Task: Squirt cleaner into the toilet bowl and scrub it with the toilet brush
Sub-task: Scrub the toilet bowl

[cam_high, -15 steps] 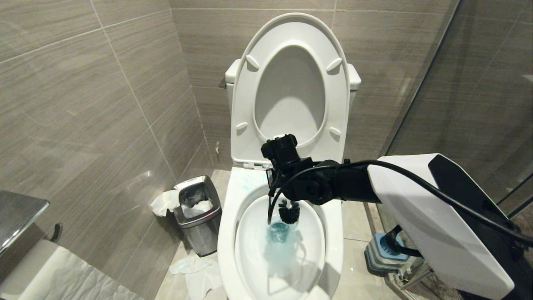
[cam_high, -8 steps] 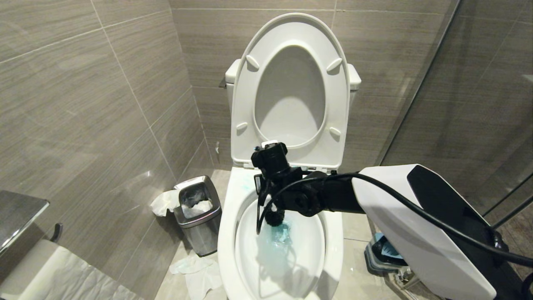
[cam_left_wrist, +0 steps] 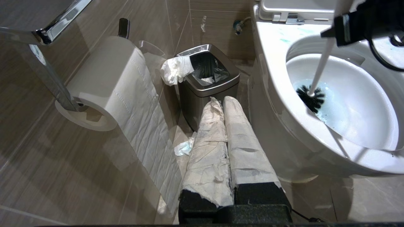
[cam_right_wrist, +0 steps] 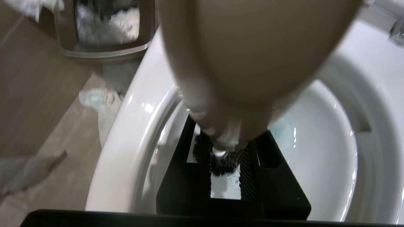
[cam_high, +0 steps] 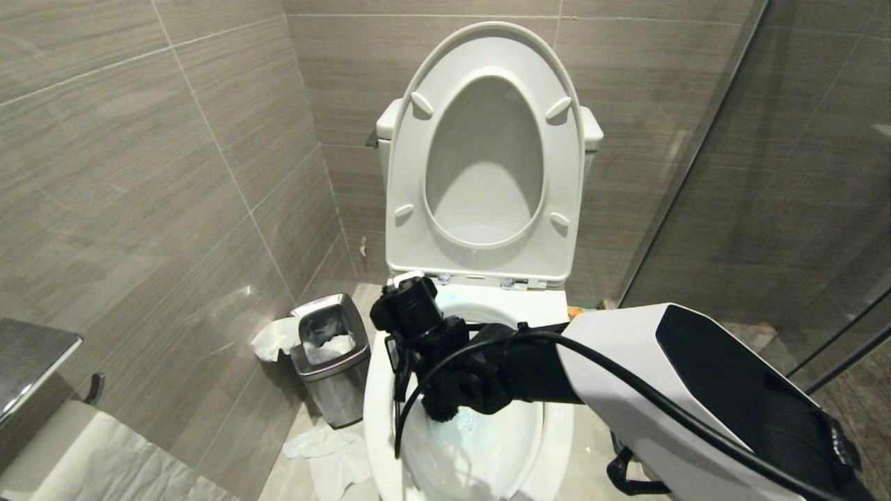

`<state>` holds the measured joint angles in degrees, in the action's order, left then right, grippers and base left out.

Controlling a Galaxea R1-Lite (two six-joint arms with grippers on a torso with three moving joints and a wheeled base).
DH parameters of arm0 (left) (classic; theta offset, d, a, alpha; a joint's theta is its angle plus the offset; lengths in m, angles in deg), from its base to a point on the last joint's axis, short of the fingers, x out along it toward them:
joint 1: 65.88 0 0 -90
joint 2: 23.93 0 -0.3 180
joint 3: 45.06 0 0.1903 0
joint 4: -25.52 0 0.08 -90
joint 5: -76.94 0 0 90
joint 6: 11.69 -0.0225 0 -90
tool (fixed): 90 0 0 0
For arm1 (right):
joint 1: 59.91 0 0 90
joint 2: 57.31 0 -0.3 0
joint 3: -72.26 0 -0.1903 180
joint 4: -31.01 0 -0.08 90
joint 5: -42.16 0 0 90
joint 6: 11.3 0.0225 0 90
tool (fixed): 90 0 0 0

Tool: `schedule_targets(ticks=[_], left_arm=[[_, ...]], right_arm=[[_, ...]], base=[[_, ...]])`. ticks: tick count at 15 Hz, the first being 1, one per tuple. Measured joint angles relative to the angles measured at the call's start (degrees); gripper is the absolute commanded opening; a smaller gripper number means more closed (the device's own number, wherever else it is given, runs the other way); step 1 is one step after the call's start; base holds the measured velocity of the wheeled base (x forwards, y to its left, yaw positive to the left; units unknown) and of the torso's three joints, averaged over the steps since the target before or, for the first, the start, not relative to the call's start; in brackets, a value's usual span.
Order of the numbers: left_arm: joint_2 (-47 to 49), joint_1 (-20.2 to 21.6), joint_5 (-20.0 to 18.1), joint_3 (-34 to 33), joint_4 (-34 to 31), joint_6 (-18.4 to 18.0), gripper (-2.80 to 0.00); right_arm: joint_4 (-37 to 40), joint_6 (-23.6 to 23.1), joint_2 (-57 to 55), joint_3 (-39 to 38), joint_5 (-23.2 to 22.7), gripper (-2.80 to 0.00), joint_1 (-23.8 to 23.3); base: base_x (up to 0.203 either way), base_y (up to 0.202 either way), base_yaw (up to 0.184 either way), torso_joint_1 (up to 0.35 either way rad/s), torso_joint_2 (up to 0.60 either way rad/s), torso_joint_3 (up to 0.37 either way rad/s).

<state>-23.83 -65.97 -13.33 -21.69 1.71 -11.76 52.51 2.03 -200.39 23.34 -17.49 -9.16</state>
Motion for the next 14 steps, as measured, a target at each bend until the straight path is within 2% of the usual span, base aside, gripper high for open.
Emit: schedule_targets(ticks=[5,8,10,14], left_arm=[[0.00,0.00,0.00,0.00,0.00,-0.02,-2.80],[0.00,0.00,0.00,0.00,0.00,-0.02,-2.80],[0.00,0.00,0.01,0.00,0.00,-0.01,-2.80],[0.00,0.00,0.02,0.00,0.00,0.00,-2.80]], right_arm=[[-0.17,2.71,10.25,-18.46,1.35,-2.80,2.27],[-0.44,4.72,16.24,-27.29,2.78,-2.80,0.64],[-1.18,5.36,18.13,-29.17,5.05,-2.80,-1.49],[-3.18,4.67,19.05,-28.38,5.55,-2.80,-5.56]], base=[[0.000,0.000,0.000,0.000,0.00,0.000],[0.000,0.000,0.000,0.000,0.00,0.000],[0.000,0.000,0.000,0.000,0.00,0.000],[0.000,0.000,0.000,0.000,0.00,0.000]])
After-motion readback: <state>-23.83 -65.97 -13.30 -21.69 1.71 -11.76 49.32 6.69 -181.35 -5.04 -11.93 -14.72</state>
